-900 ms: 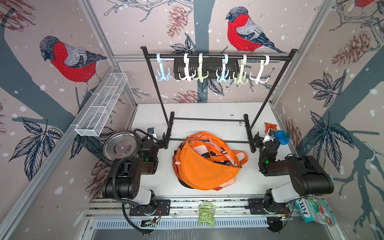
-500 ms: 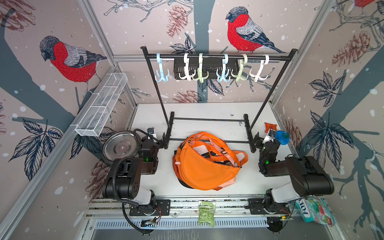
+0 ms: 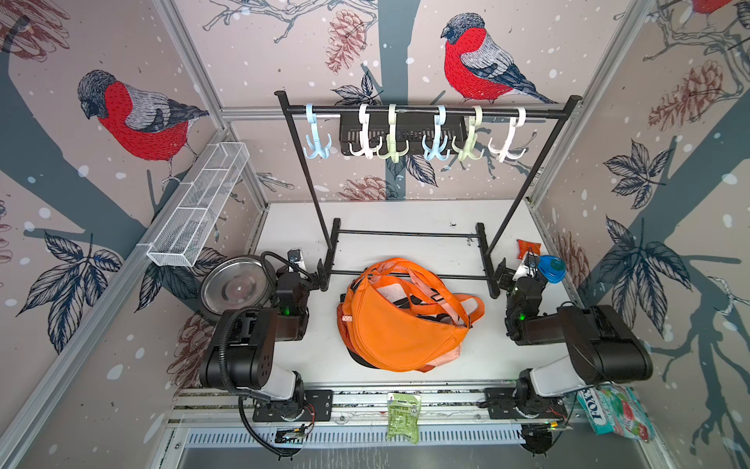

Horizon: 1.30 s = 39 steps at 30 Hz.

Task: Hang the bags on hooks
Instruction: Pick up the bag from the bag.

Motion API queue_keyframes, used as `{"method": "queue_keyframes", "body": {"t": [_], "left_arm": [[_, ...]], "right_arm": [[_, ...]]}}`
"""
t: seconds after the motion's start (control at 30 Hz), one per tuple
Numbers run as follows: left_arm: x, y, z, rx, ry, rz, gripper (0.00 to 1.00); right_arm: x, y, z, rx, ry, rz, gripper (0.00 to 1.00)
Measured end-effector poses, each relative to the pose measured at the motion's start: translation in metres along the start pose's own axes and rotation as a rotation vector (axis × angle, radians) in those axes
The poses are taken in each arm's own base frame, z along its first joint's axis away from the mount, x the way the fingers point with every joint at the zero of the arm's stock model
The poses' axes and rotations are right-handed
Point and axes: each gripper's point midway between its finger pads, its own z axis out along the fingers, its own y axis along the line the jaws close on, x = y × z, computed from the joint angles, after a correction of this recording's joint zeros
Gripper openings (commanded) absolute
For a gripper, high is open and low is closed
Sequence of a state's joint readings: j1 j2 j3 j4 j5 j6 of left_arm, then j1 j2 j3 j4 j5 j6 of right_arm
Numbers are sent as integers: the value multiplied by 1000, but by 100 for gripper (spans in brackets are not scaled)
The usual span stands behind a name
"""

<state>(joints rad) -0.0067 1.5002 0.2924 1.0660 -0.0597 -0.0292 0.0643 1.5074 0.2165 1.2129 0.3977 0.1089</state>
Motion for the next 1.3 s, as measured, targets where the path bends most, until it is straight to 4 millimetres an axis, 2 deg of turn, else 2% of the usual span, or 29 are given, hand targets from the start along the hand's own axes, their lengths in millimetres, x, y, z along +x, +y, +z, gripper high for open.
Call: {"method": "queue_keyframes", "body": {"t": [0.57,0.8,0.97,1.03,1.1,1.13,1.2,1.27,1.3], "left_arm": [[0,0,0,-1,0,0,99],[0,6,0,7,0,-17,99],[0,4,0,29,1,-26,96],[-3,3,-3,33,-5,-25,95],[-16,2,-8,17,-25,-30,95],[-28,0,-9,9,-48,-27,95],[-45,-4,-13,-20,-87,-24,95],[-48,-11,-13,-32,-66,-26,95],[-49,-12,-13,-43,-54,-36,95]], "right_arm": [[0,0,0,0,0,0,99],[0,0,0,0,0,0,99],[0,0,0,0,0,0,99],[-2,3,-6,-7,-10,-6,99],[-17,19,-18,-39,-49,-36,99],[-35,32,-24,-64,-83,-42,99],[-82,53,-29,-105,-147,-21,99],[-127,56,-31,-109,-190,57,99],[-136,52,-30,-99,-179,115,99]]}}
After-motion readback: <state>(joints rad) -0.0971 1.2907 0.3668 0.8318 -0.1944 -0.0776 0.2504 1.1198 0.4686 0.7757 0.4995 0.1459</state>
